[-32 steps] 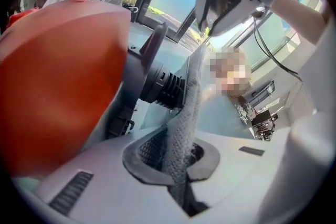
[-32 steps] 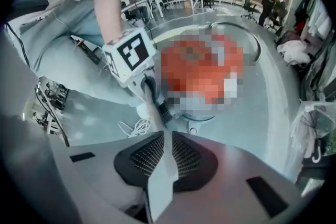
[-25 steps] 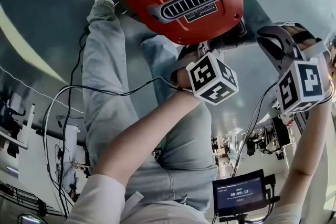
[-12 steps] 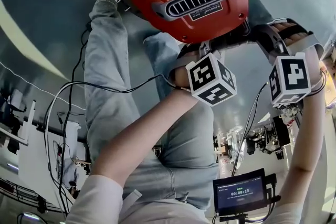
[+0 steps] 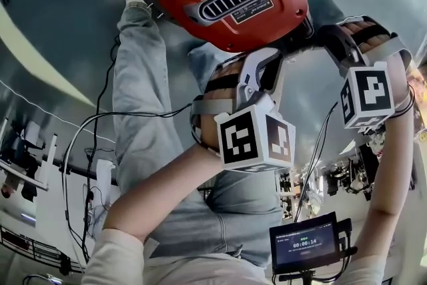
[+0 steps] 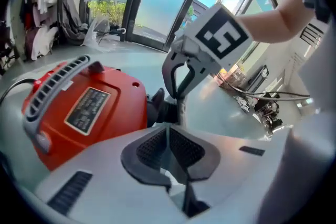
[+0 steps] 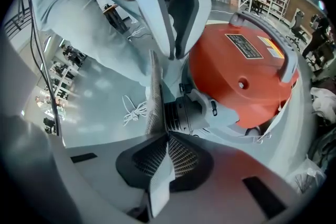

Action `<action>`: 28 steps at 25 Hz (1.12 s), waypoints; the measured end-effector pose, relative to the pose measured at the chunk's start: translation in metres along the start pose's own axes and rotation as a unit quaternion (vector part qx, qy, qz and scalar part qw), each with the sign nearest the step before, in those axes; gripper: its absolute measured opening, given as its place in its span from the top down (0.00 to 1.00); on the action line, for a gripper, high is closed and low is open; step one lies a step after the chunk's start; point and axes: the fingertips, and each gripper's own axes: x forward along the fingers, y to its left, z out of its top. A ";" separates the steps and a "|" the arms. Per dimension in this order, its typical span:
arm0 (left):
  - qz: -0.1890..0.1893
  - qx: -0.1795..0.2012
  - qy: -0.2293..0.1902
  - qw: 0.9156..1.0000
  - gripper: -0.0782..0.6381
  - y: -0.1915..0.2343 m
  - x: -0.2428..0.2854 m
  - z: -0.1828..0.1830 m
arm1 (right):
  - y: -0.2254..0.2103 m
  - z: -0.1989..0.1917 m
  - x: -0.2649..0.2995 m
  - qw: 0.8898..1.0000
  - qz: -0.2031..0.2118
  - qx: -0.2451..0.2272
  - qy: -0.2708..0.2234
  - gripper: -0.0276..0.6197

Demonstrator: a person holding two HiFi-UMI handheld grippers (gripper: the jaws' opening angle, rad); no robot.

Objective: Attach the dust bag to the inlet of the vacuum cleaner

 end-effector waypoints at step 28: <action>-0.006 0.028 0.029 0.999 0.86 -0.020 0.070 -0.017 | -0.001 0.023 -0.015 0.997 -0.065 -0.038 0.013 0.93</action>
